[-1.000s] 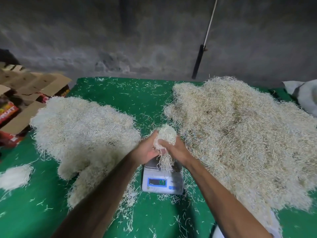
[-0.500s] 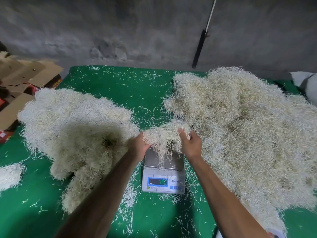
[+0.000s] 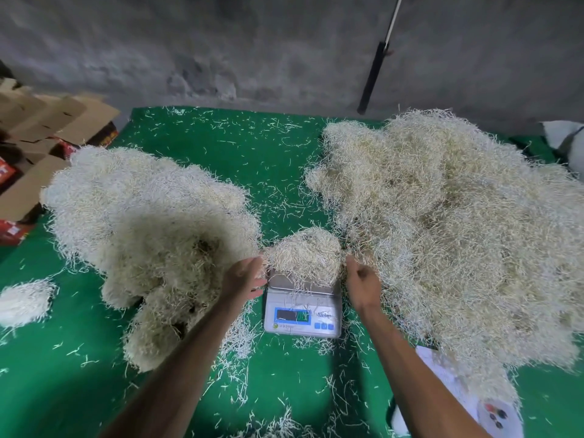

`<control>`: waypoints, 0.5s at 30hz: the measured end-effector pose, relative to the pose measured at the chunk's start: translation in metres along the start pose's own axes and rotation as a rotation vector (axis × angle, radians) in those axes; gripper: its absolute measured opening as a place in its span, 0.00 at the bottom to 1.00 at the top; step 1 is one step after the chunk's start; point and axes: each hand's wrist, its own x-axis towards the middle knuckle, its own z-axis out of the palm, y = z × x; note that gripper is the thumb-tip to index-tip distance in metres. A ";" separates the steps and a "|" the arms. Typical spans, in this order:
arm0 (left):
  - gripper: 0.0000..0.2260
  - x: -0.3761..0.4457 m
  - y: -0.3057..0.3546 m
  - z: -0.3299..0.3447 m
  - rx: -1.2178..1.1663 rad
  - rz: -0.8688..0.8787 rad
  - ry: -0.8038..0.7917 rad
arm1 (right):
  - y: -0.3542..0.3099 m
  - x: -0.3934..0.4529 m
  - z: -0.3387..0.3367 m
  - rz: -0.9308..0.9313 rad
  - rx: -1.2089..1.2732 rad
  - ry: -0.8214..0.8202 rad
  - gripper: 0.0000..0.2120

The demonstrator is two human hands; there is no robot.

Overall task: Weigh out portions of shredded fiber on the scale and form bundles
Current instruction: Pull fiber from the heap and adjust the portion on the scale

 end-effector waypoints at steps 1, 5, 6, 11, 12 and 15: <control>0.23 -0.009 -0.009 -0.004 -0.041 -0.006 -0.056 | 0.010 -0.008 0.000 0.012 0.009 0.008 0.29; 0.26 -0.044 -0.044 -0.011 -0.132 -0.100 -0.112 | 0.053 -0.054 0.002 0.078 0.011 -0.013 0.23; 0.26 -0.054 -0.056 -0.011 -0.113 -0.119 -0.091 | 0.067 -0.068 0.000 0.058 -0.054 -0.040 0.22; 0.21 -0.101 -0.126 -0.010 0.069 -0.086 0.028 | 0.143 -0.134 -0.006 -0.226 -0.567 -0.149 0.25; 0.18 -0.108 -0.135 -0.010 0.010 -0.097 0.052 | 0.152 -0.145 -0.004 -0.243 -0.626 -0.155 0.27; 0.12 -0.125 -0.150 -0.007 -0.075 -0.119 0.078 | 0.164 -0.168 0.001 -0.237 -0.726 -0.133 0.29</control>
